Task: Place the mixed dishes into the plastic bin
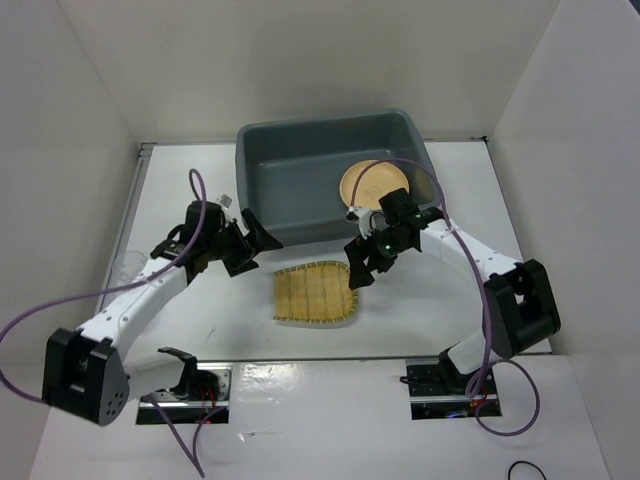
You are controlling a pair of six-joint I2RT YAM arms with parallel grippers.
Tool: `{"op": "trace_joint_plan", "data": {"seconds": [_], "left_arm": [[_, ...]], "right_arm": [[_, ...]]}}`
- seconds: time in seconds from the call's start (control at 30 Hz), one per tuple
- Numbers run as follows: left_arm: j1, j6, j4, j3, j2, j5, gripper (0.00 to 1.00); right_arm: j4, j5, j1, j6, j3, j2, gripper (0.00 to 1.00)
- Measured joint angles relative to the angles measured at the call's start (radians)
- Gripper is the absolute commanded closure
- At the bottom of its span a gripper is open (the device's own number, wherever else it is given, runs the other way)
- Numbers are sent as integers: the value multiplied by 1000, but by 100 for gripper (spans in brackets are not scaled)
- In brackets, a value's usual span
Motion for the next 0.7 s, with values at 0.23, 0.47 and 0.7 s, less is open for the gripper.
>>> {"op": "trace_joint_plan", "data": {"seconds": [0.23, 0.47, 0.7], "left_arm": [[6, -19, 100, 25, 248, 58, 0], [43, -15, 146, 138, 459, 87, 0], [93, -13, 172, 176, 514, 131, 0]], "right_arm": [[48, -10, 7, 70, 5, 63, 2], [54, -29, 20, 104, 43, 274, 2], [114, -14, 19, 154, 37, 258, 5]]}}
